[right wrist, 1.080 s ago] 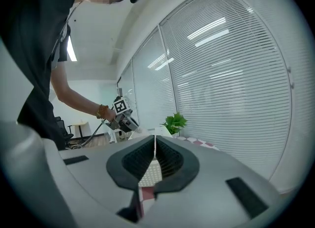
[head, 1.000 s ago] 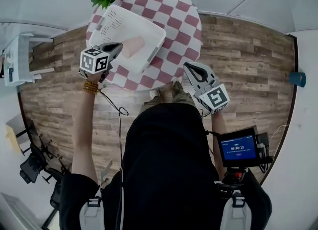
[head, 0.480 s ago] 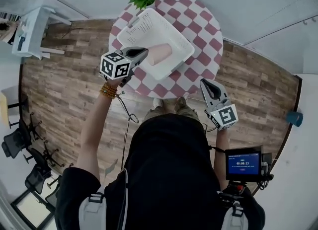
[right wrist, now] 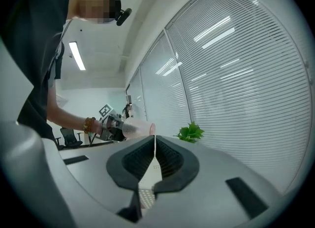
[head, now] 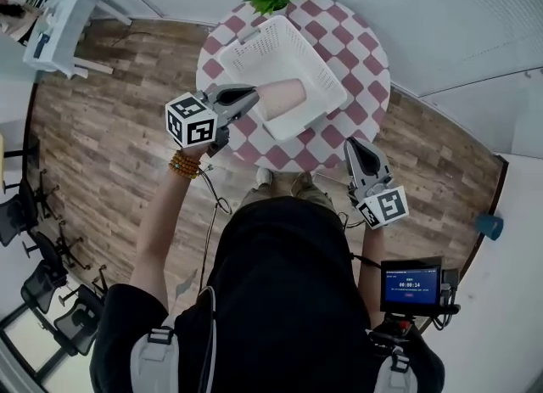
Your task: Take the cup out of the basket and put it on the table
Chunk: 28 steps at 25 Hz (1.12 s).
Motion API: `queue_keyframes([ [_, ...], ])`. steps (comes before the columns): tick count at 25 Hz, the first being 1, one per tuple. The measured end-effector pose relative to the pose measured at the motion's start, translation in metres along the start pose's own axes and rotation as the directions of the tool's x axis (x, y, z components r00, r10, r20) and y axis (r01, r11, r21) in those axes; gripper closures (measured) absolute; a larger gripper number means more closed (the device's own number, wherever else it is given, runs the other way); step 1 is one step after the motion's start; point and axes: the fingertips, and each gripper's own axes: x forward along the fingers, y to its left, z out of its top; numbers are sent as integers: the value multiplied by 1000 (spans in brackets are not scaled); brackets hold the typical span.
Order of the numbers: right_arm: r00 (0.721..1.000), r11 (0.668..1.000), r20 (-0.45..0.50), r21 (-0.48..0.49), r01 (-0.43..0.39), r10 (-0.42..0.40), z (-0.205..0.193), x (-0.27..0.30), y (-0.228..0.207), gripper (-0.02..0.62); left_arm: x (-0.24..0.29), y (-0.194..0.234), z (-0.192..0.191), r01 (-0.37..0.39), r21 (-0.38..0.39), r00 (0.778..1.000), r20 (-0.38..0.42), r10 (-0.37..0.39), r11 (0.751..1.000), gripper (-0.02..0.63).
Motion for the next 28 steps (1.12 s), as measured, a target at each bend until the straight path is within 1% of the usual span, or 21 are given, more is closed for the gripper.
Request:
queue_keyframes([
  [3, 999, 1000, 37, 18, -23, 22, 15, 9, 8, 584, -14, -10, 5, 8, 27, 998, 58, -9, 1000, 589],
  [9, 996, 997, 47, -18, -70, 71, 29, 32, 31, 584, -52, -20, 14, -20, 62, 984, 176, 9, 998, 589],
  [13, 994, 995, 46, -24, -96, 97, 32, 45, 44, 584, -72, -23, 15, -37, 93, 977, 211, 17, 995, 590],
  [18, 991, 992, 37, -27, -125, 126, 30, 55, 62, 584, -96, -32, 12, -51, 95, 964, 264, 24, 994, 591],
  [20, 991, 991, 30, -35, -129, 130, 28, 56, 66, 584, -102, -36, 9, -52, 107, 957, 290, 19, 993, 591],
  [23, 991, 991, 22, -45, -127, 128, 25, 54, 73, 584, -112, -40, 3, -45, 103, 946, 325, 9, 994, 591],
  [28, 992, 992, 24, -37, -124, 125, 20, 52, 92, 584, -133, -51, -9, -38, 113, 928, 373, -7, 993, 590],
])
